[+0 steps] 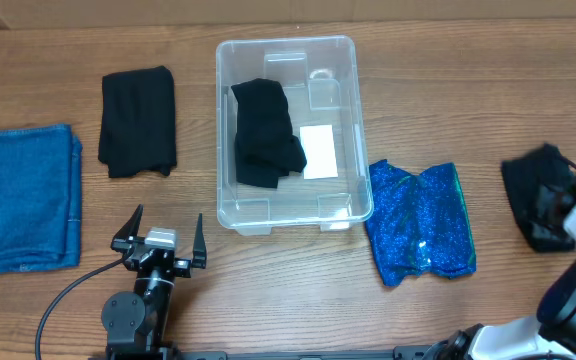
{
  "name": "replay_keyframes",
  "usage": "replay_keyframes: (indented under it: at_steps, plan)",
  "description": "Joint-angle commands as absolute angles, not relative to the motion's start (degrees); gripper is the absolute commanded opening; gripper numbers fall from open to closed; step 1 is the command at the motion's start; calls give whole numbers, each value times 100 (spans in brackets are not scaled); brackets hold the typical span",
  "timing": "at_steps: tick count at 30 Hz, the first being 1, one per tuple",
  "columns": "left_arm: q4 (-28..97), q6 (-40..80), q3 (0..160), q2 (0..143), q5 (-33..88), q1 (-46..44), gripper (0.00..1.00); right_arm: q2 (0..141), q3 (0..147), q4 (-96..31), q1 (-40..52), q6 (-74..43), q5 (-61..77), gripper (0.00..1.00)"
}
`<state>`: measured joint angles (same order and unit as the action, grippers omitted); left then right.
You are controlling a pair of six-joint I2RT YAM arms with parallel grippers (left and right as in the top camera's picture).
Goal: Pack container
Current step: 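Grasp the lower-right black cloth with the right gripper and lift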
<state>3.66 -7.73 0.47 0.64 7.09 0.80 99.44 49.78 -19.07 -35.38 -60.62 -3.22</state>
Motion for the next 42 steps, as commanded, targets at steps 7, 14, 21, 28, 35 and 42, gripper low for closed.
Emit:
replay_keyframes:
  at_steps: [7,14,21,28,35,42]
  plan:
    - [370,-814,27,32,711,110,100,10363,5188,-1094,-2327,-4244,609,20]
    - [370,-814,27,32,709,110,100,10088,7397,-3151,-2346,-2429,506,27]
    - [370,-814,27,32,711,110,100,10204,8029,-4635,-1785,-397,104,70]
    - [370,-814,27,32,711,110,100,10366,8003,-5319,-1323,-97,-1468,85]
    - [370,-814,27,32,711,110,100,10370,7636,-5413,-1313,309,-1667,100]
    - [373,-814,27,32,711,110,100,10403,7236,-5142,-1313,460,-1671,100]
